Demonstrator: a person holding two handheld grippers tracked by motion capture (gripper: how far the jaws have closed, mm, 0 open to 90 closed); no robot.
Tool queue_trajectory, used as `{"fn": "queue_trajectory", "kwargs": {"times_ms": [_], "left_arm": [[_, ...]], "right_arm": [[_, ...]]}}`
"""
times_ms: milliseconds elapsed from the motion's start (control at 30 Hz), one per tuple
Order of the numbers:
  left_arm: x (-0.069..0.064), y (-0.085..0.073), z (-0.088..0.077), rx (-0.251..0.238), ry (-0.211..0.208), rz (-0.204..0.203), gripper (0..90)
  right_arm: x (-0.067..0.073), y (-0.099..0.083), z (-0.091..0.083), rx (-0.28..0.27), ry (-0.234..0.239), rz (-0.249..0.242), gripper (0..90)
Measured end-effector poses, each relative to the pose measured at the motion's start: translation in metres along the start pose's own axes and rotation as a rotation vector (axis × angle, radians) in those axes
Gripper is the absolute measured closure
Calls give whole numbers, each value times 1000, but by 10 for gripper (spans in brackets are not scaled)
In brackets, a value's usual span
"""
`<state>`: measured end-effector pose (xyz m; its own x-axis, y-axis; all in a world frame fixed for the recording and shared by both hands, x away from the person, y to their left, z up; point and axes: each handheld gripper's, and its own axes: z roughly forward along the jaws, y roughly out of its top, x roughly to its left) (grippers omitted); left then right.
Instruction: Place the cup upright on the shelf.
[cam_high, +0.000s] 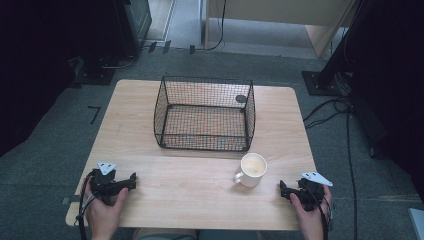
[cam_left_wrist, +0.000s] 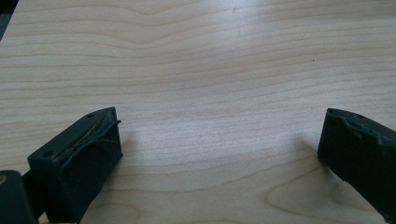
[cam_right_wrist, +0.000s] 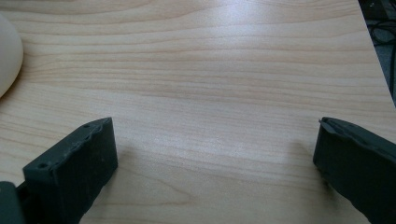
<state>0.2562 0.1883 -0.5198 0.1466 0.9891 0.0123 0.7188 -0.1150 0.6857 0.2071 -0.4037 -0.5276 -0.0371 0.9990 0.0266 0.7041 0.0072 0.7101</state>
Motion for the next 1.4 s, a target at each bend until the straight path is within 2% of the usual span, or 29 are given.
{"fn": "queue_trajectory", "kwargs": {"times_ms": [200,267,500,567,600,667,767,933,1233,1400], "left_arm": [[0,0,0,0,0,-1,0],[0,0,0,0,0,0,0],[0,0,0,0,0,-1,0],[0,0,0,0,0,0,0],[0,0,0,0,0,0,0],[0,0,0,0,0,-1,0],[0,0,0,0,0,0,0],[0,0,0,0,0,-1,0],[0,0,0,0,0,0,0],[0,0,0,0,0,0,0]], "right_arm": [[1,0,-1,1,-10,9,0],[4,0,0,-1,-37,35,0],[6,-1,-1,-3,-45,51,0],[7,-1,-2,-8,-60,56,7],[9,-2,-4,-15,-70,46,62],[11,-1,-6,-30,-75,39,69],[12,1,-10,-48,-58,47,69],[17,4,-18,-71,-41,35,68],[41,14,-39,-111,11,8,39],[59,19,-45,-127,37,-9,0]]}}
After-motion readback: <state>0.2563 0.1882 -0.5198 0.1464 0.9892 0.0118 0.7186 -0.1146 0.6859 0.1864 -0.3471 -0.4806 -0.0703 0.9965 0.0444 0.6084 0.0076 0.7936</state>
